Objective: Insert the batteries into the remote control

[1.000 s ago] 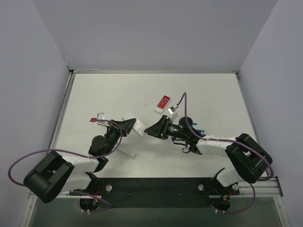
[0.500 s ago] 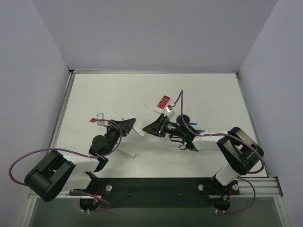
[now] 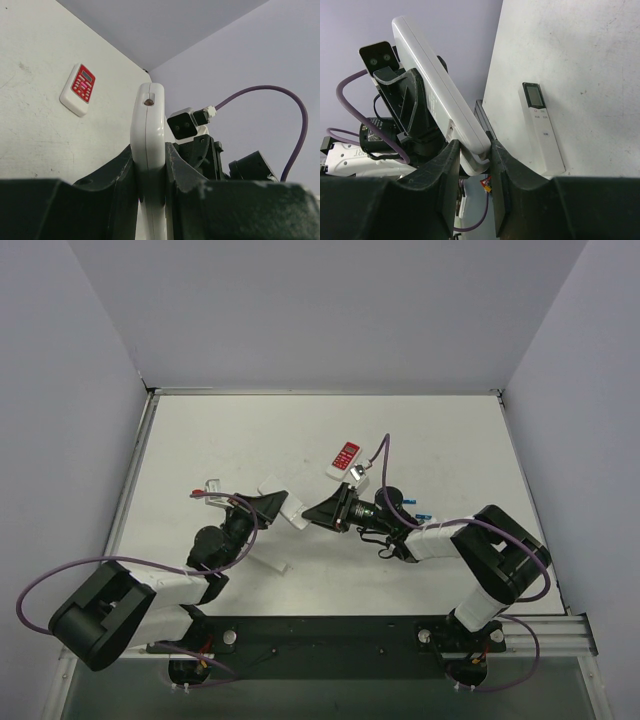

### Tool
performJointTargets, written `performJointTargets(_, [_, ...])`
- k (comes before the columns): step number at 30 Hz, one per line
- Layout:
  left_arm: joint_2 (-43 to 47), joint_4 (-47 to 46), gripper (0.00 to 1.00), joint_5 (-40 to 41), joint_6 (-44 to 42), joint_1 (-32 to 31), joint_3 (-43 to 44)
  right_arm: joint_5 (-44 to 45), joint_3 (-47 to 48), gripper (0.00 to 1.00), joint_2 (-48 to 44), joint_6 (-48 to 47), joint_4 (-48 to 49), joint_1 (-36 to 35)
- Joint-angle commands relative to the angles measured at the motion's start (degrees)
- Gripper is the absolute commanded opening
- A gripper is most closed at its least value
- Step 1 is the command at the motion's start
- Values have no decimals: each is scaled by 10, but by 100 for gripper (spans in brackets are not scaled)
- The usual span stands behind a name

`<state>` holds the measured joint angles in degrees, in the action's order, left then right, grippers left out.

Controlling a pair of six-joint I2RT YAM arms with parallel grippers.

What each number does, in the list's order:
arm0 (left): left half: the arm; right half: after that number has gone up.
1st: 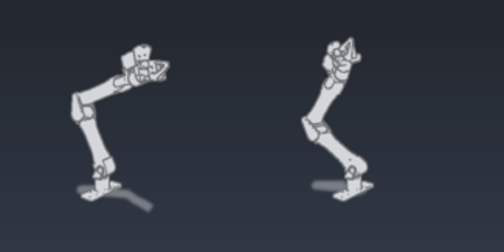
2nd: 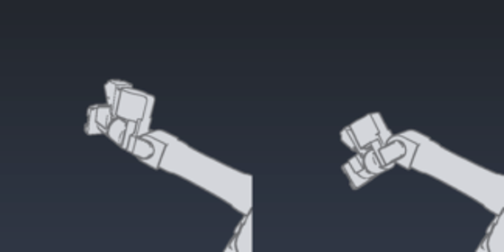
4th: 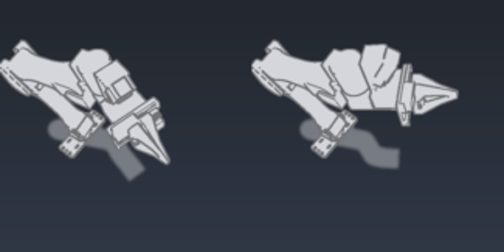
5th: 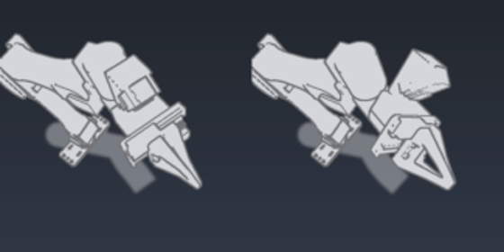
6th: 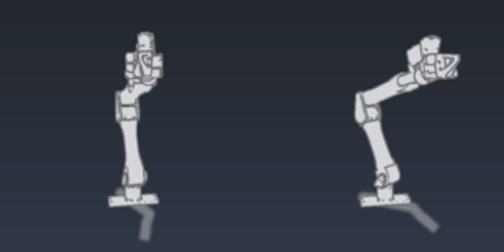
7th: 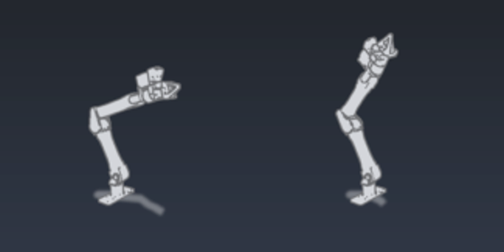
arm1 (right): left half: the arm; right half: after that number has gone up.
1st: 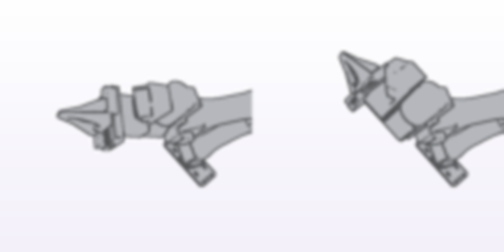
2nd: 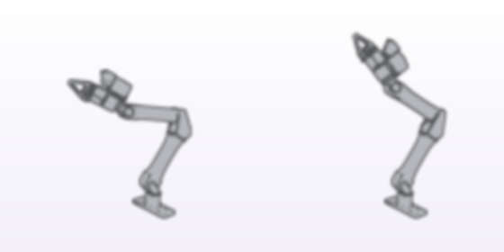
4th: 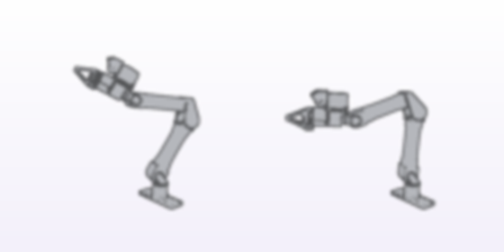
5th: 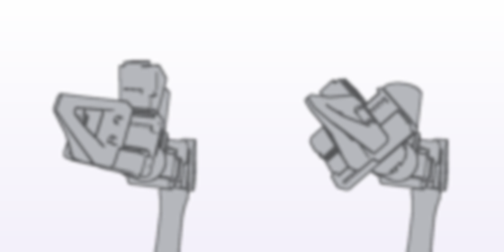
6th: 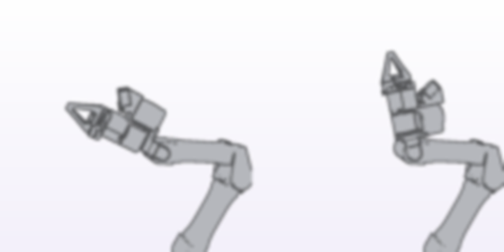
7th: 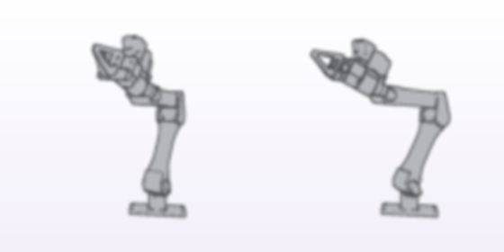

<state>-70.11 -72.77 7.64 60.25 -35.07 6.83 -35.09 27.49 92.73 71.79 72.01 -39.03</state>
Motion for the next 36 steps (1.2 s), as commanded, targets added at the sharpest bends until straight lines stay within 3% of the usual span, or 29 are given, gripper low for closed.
performJointTargets(1, [20, -127, 0, -5, -48, 6, 11, -7, -7, 4, -11, -1, 33, 4])
performJointTargets(18, [31, -35, 0, -58, -197, 5, 16, -29, 7, 6, -51, 10, 31, 4])
performJointTargets(29, [-29, -64, 0, -26, -144, -4, 17, -29, 13, 17, -53, 18, 30, 1])
performJointTargets(36, [-107, -121, 0, -18, -101, -9, 24, -17, 5, 17, -35, 15, 16, 4])
